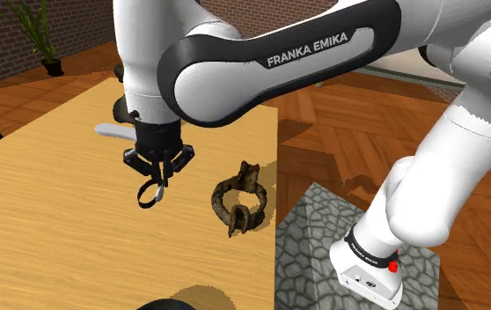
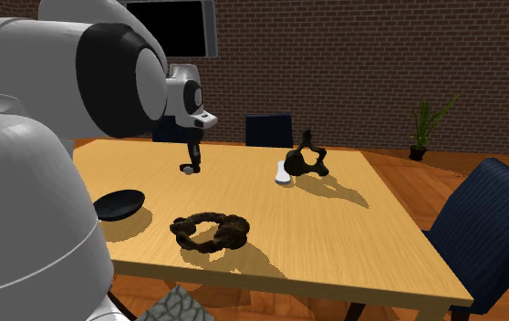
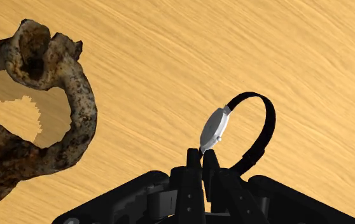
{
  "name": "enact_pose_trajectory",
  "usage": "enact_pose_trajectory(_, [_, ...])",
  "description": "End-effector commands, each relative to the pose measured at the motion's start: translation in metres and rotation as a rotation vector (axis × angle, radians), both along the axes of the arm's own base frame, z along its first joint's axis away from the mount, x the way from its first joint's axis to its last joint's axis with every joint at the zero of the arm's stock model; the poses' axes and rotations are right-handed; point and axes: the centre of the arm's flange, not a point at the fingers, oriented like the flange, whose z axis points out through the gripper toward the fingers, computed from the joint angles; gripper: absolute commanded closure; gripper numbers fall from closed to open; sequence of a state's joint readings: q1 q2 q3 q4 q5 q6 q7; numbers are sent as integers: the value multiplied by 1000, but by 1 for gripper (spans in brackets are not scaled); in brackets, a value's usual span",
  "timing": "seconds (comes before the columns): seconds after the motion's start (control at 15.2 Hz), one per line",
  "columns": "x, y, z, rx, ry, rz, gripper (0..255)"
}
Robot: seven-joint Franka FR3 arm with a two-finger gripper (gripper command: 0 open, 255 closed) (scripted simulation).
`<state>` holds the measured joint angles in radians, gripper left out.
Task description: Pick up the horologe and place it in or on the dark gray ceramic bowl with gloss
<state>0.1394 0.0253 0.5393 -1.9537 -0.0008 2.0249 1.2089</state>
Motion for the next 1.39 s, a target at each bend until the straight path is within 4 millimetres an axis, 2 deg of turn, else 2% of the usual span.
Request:
enact_pose_trajectory(0.0, [-23,13,0,0,0,-2,255])
enact_pose_trajectory(1.06, [-194,137,8,0,0,-2,255])
enact_pose_trajectory(1.12, [-211,149,9,0,0,-2,255])
enact_pose_trajectory(1.32, [-211,149,-7,0,0,-2,255])
